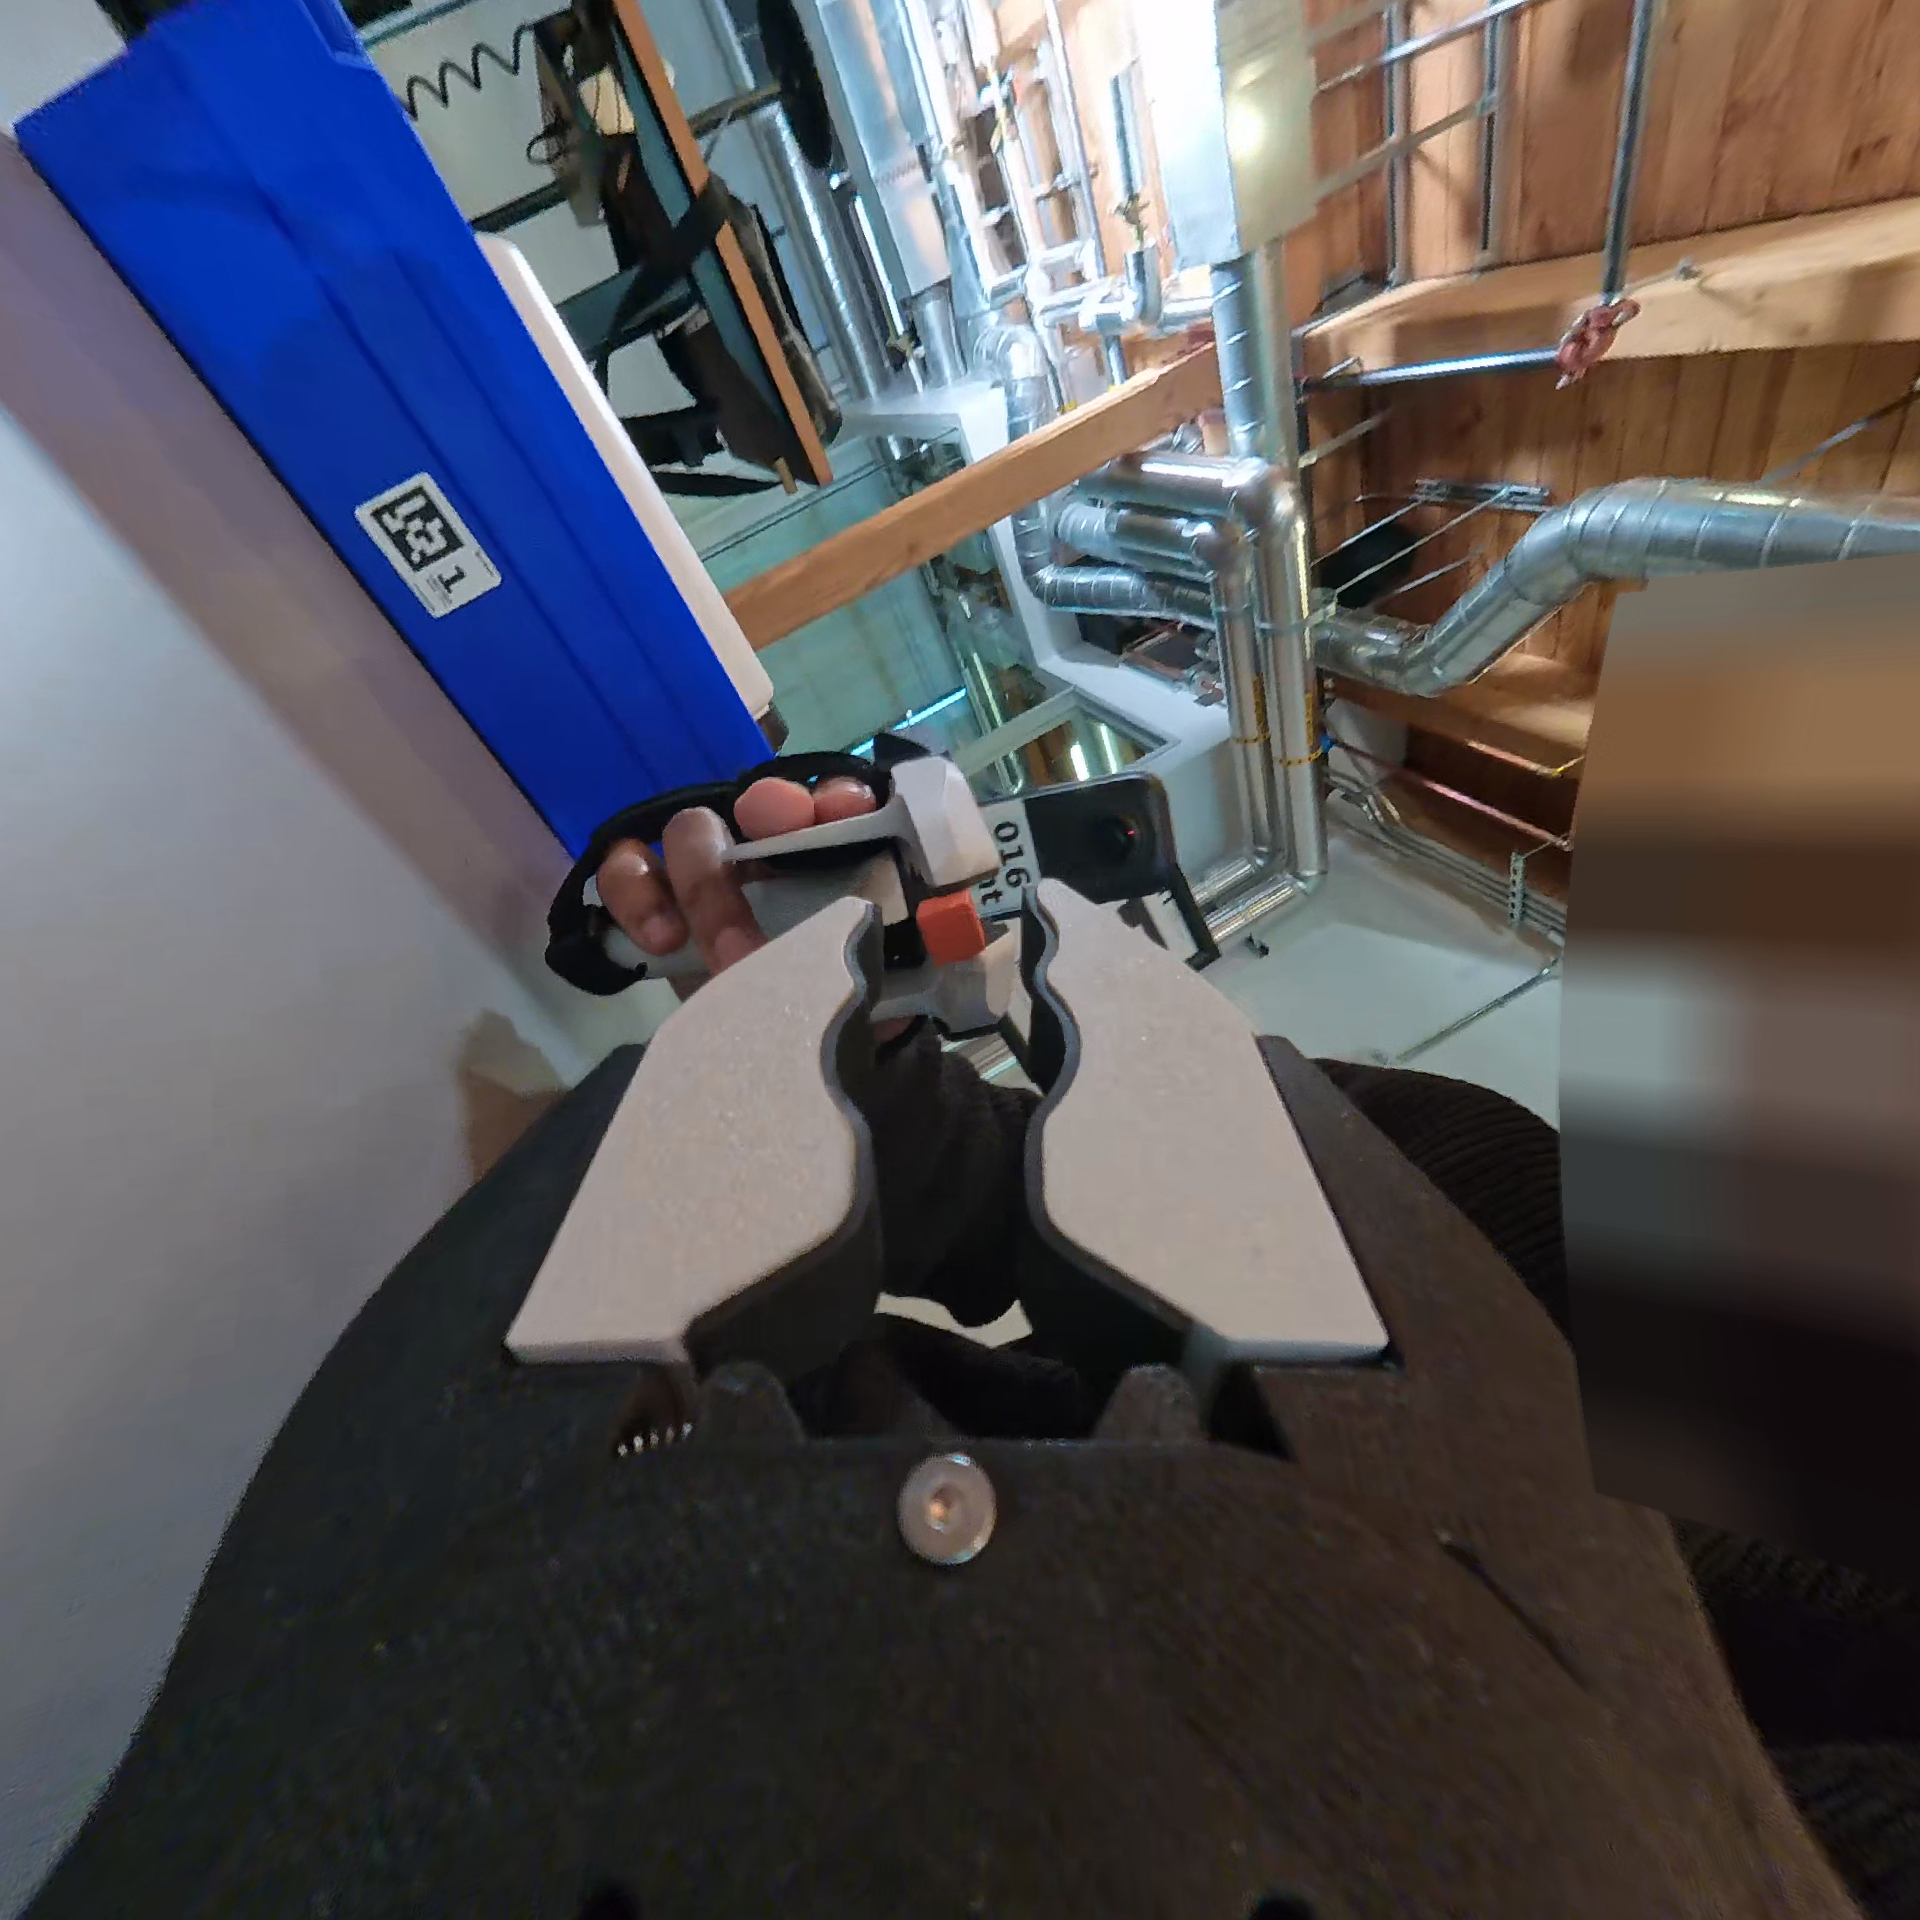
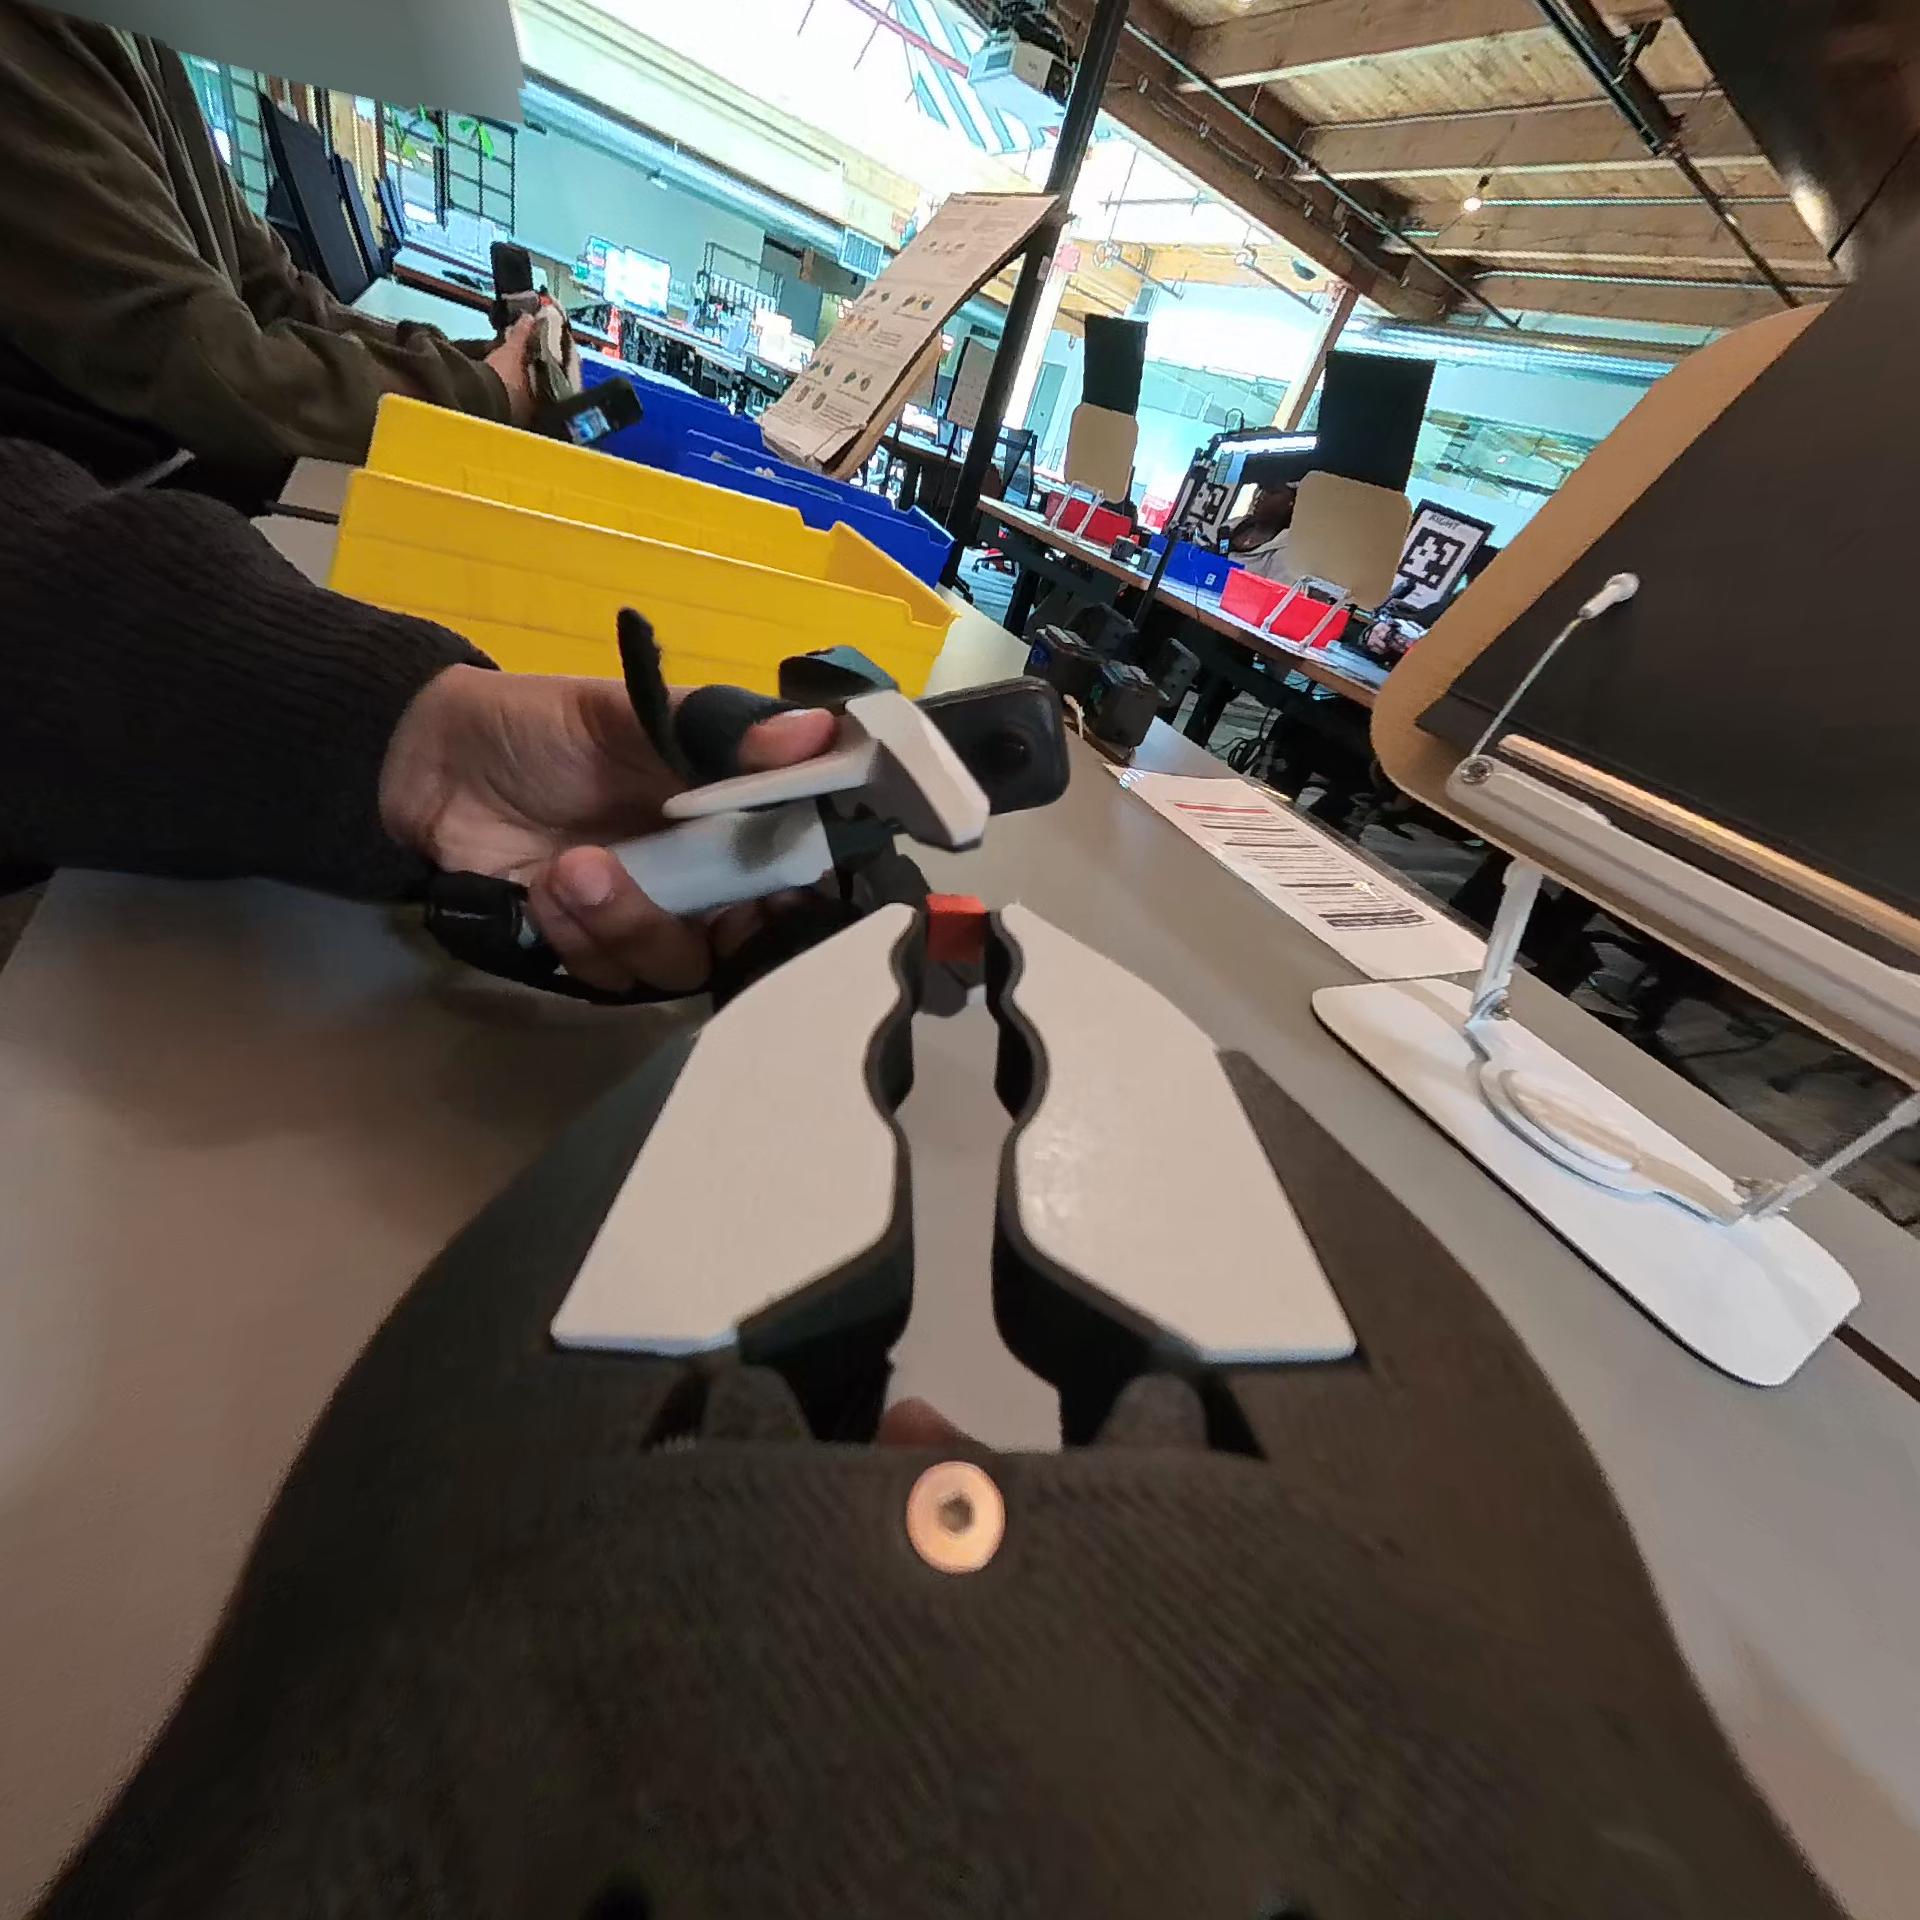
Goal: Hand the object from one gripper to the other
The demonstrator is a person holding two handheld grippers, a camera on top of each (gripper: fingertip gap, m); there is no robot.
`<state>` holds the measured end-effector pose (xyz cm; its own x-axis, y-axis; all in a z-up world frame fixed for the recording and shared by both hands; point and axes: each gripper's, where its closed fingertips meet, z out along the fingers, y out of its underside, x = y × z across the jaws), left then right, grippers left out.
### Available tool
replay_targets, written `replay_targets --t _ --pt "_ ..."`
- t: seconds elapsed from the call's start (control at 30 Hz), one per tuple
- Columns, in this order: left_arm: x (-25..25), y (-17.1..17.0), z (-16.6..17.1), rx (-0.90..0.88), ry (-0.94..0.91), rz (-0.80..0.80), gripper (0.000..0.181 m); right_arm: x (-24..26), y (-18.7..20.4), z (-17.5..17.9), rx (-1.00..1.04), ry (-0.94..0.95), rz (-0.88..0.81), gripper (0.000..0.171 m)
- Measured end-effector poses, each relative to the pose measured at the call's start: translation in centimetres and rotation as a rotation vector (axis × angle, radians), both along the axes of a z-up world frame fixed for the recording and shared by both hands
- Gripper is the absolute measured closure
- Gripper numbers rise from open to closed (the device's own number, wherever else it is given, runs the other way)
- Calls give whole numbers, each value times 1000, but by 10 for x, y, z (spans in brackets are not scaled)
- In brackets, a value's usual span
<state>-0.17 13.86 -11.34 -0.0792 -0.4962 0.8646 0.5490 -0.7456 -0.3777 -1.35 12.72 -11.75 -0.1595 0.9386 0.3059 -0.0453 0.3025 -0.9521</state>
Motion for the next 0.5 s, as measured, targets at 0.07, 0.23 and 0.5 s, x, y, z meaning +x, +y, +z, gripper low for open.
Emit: replay_targets --t 0.07,0.23,0.5 --pt "5 -1 -3 -7 22 -16 157 -1 0 -2 16 -9 -5 161" --pt "4 -2 -4 -3 35 -16 169 -2 0 -4 29 -17 -14 161" --pt "0 -1 1 25 26 16 170 -3 6 -6 -46 -31 -28 142"
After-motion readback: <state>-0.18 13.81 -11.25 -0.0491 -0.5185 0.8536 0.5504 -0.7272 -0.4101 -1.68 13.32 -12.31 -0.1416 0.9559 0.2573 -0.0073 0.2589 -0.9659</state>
